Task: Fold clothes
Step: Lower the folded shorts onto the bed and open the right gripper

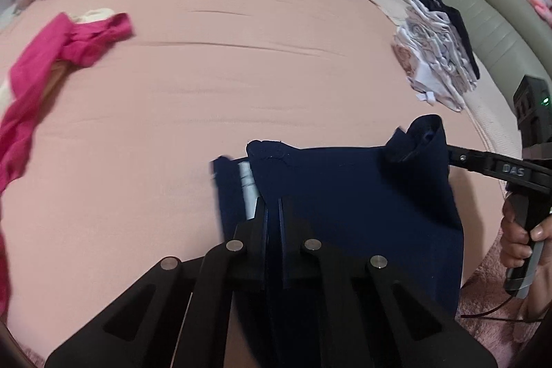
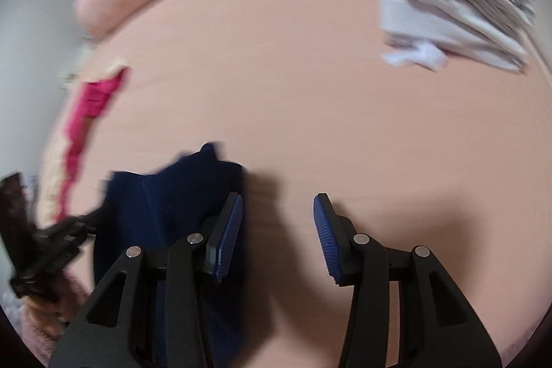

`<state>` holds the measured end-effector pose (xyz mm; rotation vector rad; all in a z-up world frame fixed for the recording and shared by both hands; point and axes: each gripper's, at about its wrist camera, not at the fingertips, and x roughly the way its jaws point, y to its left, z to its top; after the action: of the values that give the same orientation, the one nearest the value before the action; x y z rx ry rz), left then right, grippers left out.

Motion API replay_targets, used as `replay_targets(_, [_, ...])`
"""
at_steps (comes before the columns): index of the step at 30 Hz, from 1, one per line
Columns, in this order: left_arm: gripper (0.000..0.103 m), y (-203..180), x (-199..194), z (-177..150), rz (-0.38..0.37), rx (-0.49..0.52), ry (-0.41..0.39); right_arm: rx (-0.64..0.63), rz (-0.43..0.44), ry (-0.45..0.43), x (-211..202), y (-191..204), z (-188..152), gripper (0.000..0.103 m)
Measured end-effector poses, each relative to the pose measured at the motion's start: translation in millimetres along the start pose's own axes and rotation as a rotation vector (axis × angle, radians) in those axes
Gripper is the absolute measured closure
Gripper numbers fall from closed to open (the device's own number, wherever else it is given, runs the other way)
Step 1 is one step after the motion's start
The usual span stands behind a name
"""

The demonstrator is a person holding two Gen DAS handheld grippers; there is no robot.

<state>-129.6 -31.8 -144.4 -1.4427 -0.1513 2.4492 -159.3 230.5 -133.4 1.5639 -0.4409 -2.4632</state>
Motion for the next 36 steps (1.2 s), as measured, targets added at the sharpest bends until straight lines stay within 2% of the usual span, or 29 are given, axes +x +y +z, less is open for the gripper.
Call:
replay_targets(3, [0.097,5.4,-1.7,-5.1,0.014,-0.021,0.005,-0.093,0.036,0.047,4.6,15.8,-4.4,0.058])
replay_targets(5, [0.097,10.7,0.2,-10.3,0.020,-0.023,0.014,-0.159,0.028,0.071,10.2,30.4,-11.2,0.058])
replay_targets(10, [0.097,15.2,7.0,-13.1,-0.002,-0.028,0.012,-0.234,0.068,0.115,3.1,42.1,-16.2,0.058])
replay_targets(14, [0.097,17.1,12.2,-14.9,-0.003,-0.022,0.018,-0.358,-0.002,0.159,17.9,66.4,-20.9,0.058])
replay_targets(19, [0.096,16.6,12.5,-14.8,0.013,-0.007,0.012,-0.429,-0.051,0.225,48.5,95.2,-19.0,0.058])
replay_targets(22, [0.096,17.8,14.1,-14.6,0.022,-0.003,0.009,-0.376,-0.167,0.208,55.9,84.6,-18.5,0.055])
replay_targets(24, [0.094,18.4,15.5,-14.2,0.039,0.001,0.009,-0.299,-0.190,0.186,51.1,68.4,-16.5,0.055])
replay_targets(25, [0.094,19.1,16.4,-14.1,0.044,-0.001,0.011,-0.276,-0.227,0.169,46.2,58.7,-16.5,0.055])
replay_targets(28, [0.094,21.8,18.7,-13.4,0.045,-0.009,0.015,-0.254,-0.426,0.106,29.3,28.0,-19.6,0.059])
replay_targets(29, [0.094,22.7,19.0,-13.2,0.043,-0.013,0.014,-0.233,-0.460,0.089,22.5,16.9,-18.9,0.059])
replay_targets(34, [0.093,28.9,11.7,-12.4,0.001,-0.046,-0.023,-0.070,-0.496,0.015,-16.7,-42.0,-8.1,0.064])
replay_targets(35, [0.093,30.9,7.9,-12.1,-0.017,-0.054,-0.040,-0.035,-0.455,0.005,-23.9,-50.4,-6.1,0.064])
replay_targets(36, [0.093,32.7,4.1,-11.5,-0.034,-0.061,-0.057,0.003,-0.374,-0.002,-30.6,-56.0,-4.0,0.064])
